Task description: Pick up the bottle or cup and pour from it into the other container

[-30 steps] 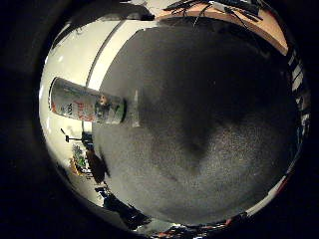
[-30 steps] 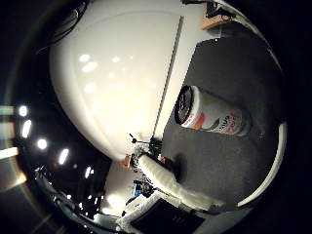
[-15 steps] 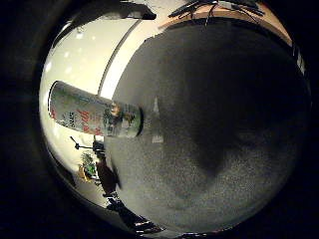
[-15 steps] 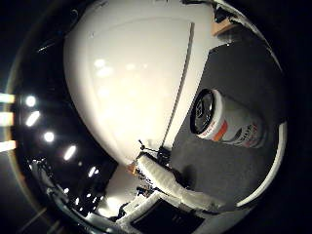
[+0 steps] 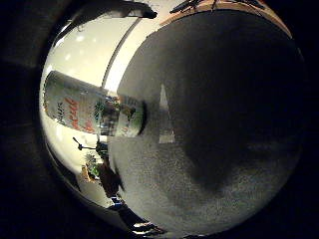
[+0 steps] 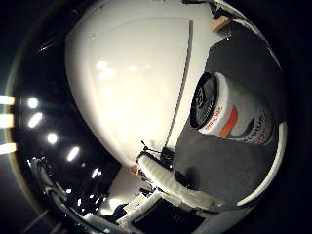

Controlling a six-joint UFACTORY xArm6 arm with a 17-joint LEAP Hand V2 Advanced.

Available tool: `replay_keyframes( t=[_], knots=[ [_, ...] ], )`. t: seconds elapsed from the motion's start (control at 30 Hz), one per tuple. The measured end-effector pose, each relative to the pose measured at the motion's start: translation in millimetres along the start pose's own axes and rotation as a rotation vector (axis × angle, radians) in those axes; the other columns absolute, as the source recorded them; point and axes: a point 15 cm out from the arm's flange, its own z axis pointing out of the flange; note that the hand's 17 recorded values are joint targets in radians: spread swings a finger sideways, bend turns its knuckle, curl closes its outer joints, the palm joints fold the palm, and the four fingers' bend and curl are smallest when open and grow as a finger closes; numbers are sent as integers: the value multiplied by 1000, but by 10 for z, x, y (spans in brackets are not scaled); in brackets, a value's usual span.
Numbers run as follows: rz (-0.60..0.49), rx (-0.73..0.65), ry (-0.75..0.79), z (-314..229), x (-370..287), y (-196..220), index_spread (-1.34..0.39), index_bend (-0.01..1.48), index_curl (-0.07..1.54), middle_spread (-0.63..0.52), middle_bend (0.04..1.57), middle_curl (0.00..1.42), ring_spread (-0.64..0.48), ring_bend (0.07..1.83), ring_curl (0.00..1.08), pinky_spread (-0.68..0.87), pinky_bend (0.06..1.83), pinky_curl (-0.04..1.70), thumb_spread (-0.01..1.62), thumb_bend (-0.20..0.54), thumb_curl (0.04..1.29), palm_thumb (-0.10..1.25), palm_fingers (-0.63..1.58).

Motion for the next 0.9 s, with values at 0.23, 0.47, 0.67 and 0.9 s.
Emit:
replay_keyframes(
  t=[0.23, 0.47, 0.67, 0.9],
  knots=[
    [-24, 1, -27, 154, -58, -4, -168, 164, 304, 13, 410, 369, 89, 772, 187, 423, 981, -10, 1012, -21, 289, 384, 275],
    [-5, -7, -48, 290, -77, 122, -160, 187, 324, 8, 460, 380, 36, 857, 197, 337, 976, -15, 1040, -19, 295, 445, 395],
    [0, -21, -56, 362, -87, 173, -191, 203, 365, -23, 540, 406, -5, 952, 211, 192, 972, -19, 1063, -18, 307, 527, 554],
    [2, -35, -66, 426, -119, 211, -220, 233, 420, -42, 634, 445, -40, 1040, 236, 44, 1019, -17, 1073, -19, 323, 590, 685]
  ],
)
